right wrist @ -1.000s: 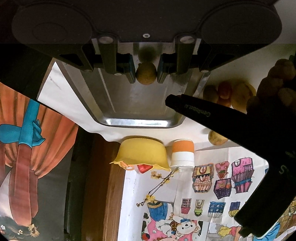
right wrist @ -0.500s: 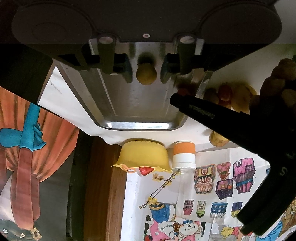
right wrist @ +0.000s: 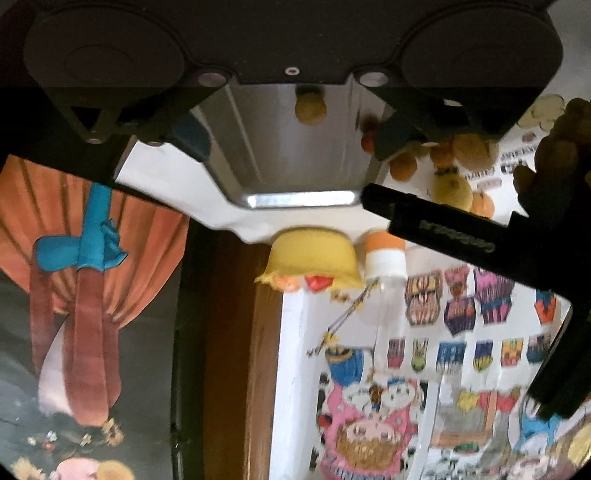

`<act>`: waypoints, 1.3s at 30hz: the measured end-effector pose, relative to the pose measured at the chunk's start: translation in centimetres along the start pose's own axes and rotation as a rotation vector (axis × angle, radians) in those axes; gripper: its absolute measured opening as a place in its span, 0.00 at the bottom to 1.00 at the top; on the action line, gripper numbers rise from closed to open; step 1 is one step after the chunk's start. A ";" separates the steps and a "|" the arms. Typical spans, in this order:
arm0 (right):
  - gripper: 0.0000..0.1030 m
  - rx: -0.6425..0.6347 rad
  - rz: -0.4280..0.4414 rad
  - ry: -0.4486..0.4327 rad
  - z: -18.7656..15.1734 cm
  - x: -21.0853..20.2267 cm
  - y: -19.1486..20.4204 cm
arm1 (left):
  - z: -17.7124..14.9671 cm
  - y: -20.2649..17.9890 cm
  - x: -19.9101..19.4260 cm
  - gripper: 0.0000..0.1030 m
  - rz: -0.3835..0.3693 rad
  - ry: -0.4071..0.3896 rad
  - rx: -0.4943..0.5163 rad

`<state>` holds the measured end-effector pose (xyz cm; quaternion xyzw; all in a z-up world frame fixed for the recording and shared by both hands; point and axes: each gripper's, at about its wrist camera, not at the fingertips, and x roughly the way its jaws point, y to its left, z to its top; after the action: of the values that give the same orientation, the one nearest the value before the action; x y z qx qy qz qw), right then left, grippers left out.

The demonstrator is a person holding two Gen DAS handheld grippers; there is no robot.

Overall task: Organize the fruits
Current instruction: 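Open the left tool to drop the red fruit into the tray while the right tool withdraws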

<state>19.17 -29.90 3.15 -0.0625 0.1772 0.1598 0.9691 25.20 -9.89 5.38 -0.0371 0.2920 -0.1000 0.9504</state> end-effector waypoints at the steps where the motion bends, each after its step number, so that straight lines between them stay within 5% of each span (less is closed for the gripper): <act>1: 0.98 0.002 -0.003 -0.012 0.2 -0.5 0.0 | 0.1 0.1 -0.6 0.97 0.006 -0.014 -0.005; 18: 0.99 0.013 -0.017 -0.143 2.6 -10.4 3.0 | -2.4 3.0 -11.9 1.00 0.059 -0.161 -0.064; 31: 0.99 -0.009 0.052 -0.103 1.7 -14.7 8.3 | -6.7 7.0 -17.3 1.00 0.108 -0.141 -0.123; 39: 0.99 -0.049 0.087 -0.006 0.1 -14.5 11.3 | -9.6 9.2 -18.2 1.00 0.148 -0.075 -0.152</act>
<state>2.54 -23.43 7.77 -0.0777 0.1731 0.2064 0.9599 6.61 2.83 6.28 -0.0914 0.2651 -0.0057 0.9599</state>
